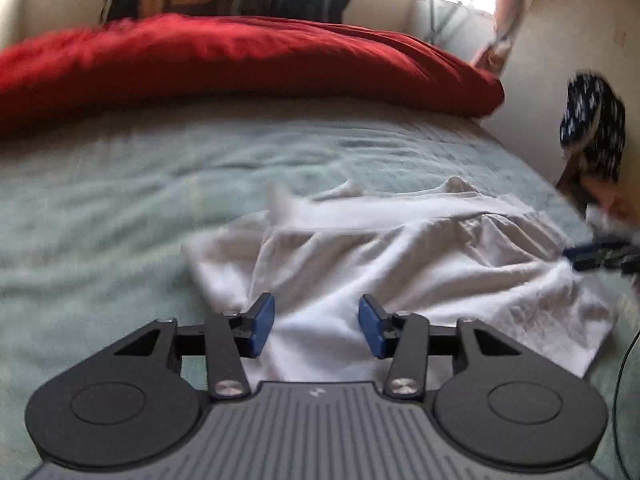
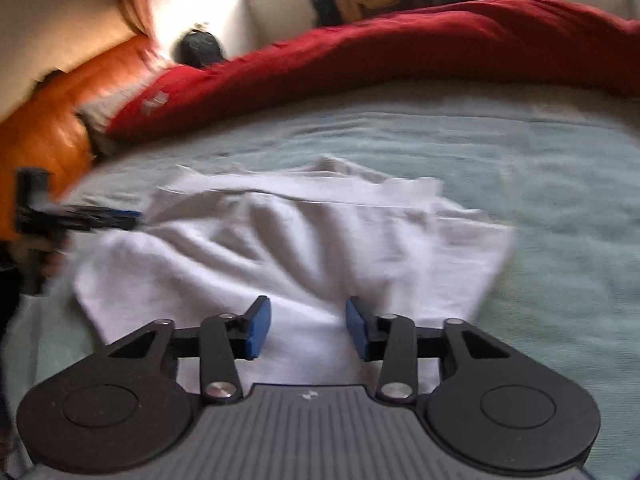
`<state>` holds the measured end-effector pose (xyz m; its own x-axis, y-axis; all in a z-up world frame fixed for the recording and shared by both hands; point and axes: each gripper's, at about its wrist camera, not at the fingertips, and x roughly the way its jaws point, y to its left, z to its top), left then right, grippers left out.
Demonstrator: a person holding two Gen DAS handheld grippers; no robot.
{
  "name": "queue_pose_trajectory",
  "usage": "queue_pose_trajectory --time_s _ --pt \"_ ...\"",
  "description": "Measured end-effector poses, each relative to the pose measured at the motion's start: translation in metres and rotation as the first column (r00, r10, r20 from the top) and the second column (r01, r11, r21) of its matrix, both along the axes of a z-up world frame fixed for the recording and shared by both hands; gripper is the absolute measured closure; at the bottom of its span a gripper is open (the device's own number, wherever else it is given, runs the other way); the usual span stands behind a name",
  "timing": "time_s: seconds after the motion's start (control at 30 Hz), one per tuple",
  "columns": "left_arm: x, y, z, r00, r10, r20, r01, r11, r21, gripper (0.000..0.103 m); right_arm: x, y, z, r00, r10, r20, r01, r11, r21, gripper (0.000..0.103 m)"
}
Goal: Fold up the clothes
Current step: 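Withdraw both open grippers above the folded white shirt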
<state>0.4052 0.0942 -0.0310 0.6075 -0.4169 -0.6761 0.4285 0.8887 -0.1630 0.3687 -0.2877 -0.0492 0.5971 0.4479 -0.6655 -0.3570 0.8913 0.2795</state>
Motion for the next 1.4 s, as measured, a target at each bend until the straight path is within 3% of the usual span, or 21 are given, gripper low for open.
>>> queue_pose_trajectory --time_s 0.07,0.13,0.23,0.33,0.37,0.47,0.53,0.63,0.73,0.83,1.0,1.1,1.3,1.4 --pt "0.006 -0.018 0.012 0.998 -0.051 0.032 0.050 0.999 0.005 0.054 0.005 0.009 0.010 0.999 0.012 0.039 -0.011 1.000 -0.011 0.040" --pt "0.017 -0.035 0.017 0.994 -0.098 0.046 0.099 0.995 -0.019 0.050 0.013 0.022 0.019 0.996 0.034 0.082 -0.033 0.999 -0.015 0.040" --pt "0.036 -0.058 0.004 0.992 -0.125 0.009 0.125 0.992 -0.012 0.050 0.037 0.042 0.013 0.996 0.053 0.069 -0.052 0.998 -0.018 0.040" --pt "0.053 -0.053 -0.022 0.999 -0.037 -0.034 0.039 0.997 0.062 0.047 0.058 0.044 -0.006 0.999 0.033 0.017 -0.032 0.998 -0.054 0.040" --pt "0.056 -0.048 -0.028 0.999 -0.021 -0.046 0.023 0.999 0.048 0.047 0.059 0.037 -0.013 1.000 0.020 0.007 -0.020 0.998 -0.061 0.042" --pt "0.056 -0.034 -0.026 0.998 0.003 -0.058 -0.002 1.000 0.004 0.054 0.053 0.009 -0.018 1.000 -0.008 0.002 0.008 0.999 0.047 0.045" --pt "0.054 -0.032 -0.019 0.998 0.023 -0.063 -0.022 1.000 0.019 0.054 0.048 0.002 -0.012 0.999 -0.046 -0.002 0.046 0.998 0.036 0.044" --pt "0.039 -0.035 -0.002 0.998 0.050 -0.035 -0.047 0.995 0.087 0.056 0.038 0.000 0.002 0.996 -0.091 -0.002 0.091 0.996 -0.002 0.035" --pt "0.015 -0.034 0.012 0.999 -0.015 -0.029 0.015 1.000 0.025 0.050 0.020 0.008 0.016 0.999 -0.045 0.003 0.045 0.998 0.045 0.028" --pt "-0.008 -0.034 0.012 0.997 -0.060 -0.057 0.062 0.998 0.023 0.048 0.003 0.026 0.020 1.000 0.027 -0.007 -0.027 0.998 0.064 0.016" --pt "-0.033 -0.011 -0.008 0.992 -0.005 -0.128 0.011 0.999 0.048 0.048 -0.013 0.033 0.003 0.997 0.025 -0.077 -0.023 1.000 0.018 0.016" --pt "-0.047 0.006 -0.009 0.991 0.015 -0.135 -0.012 1.000 0.018 0.048 -0.024 0.016 -0.003 0.995 -0.029 -0.100 0.034 0.999 0.041 0.015" --pt "-0.070 0.002 0.010 0.994 -0.002 -0.112 0.001 1.000 -0.015 0.046 -0.051 0.005 0.012 0.993 -0.080 -0.081 0.087 0.992 0.091 0.014" --pt "-0.076 -0.007 0.008 0.994 -0.009 -0.105 0.008 1.000 -0.008 0.046 -0.059 0.017 0.021 0.997 -0.045 -0.062 0.053 0.990 0.132 0.009"
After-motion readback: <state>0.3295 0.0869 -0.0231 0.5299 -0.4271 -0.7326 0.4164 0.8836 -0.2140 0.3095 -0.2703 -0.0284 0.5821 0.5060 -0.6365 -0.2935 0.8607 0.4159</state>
